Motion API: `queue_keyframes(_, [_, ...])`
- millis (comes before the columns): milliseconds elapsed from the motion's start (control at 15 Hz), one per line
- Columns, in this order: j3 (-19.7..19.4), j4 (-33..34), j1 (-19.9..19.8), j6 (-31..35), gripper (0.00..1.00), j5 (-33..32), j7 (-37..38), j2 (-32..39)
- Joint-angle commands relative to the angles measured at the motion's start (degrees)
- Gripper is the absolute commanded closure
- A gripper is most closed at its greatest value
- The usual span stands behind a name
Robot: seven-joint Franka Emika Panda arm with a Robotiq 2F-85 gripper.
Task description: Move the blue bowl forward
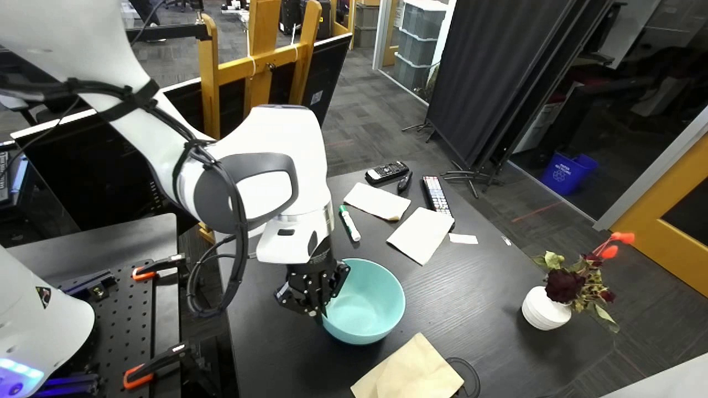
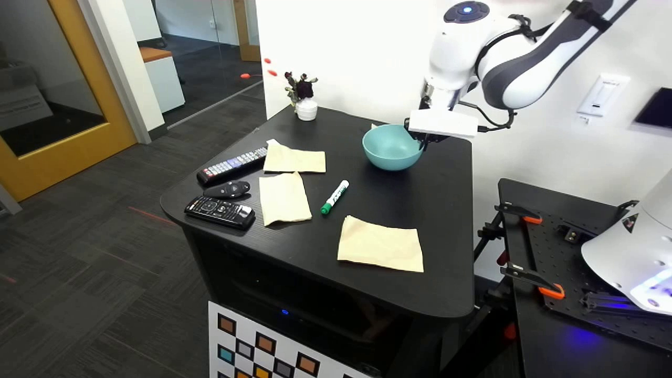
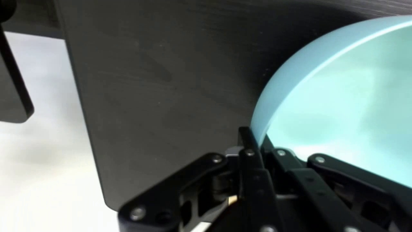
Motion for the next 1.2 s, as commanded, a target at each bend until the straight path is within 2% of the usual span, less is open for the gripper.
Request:
queue_keyframes(0, [1.82,-7.78,-3.81,0.97,0.99,-10.51,2.7,-7.03])
queue_keyframes(133, [3.37,-10.38,-6.16,1.38,0.99,-14.09,3.04,-9.35])
queue_keyframes(200, [0.75,-11.4,-3.85,1.48,0.99,-15.31,3.17,-10.13])
queue_keyframes(333, [0.78,-12.8,-4.36,1.19,0.99,-17.01,3.26,-11.48])
queue_keyframes(400, [0.7,-13.34,-4.35,0.98,0.7,-17.46,3.3,-12.04])
queue_keyframes(467, [0.63,-13.71,-4.34,0.93,0.69,-17.96,3.44,-12.5])
queue_keyframes(533, [0.64,-14.04,-4.32,0.62,0.64,-18.52,3.8,-12.8])
queue_keyframes(733, [0.7,-12.96,-4.09,0.4,0.41,-19.98,5.18,-12.05])
queue_keyframes(1000, [0.9,-14.61,-4.59,-1.26,0.12,-25.08,9.99,-17.99])
queue_keyframes(1067, [0.63,-14.06,-4.27,-1.15,0.03,-23.87,8.44,-18.49])
queue_keyframes(1133, [0.29,-13.46,-3.85,-0.86,0.01,-22.22,6.55,-18.7])
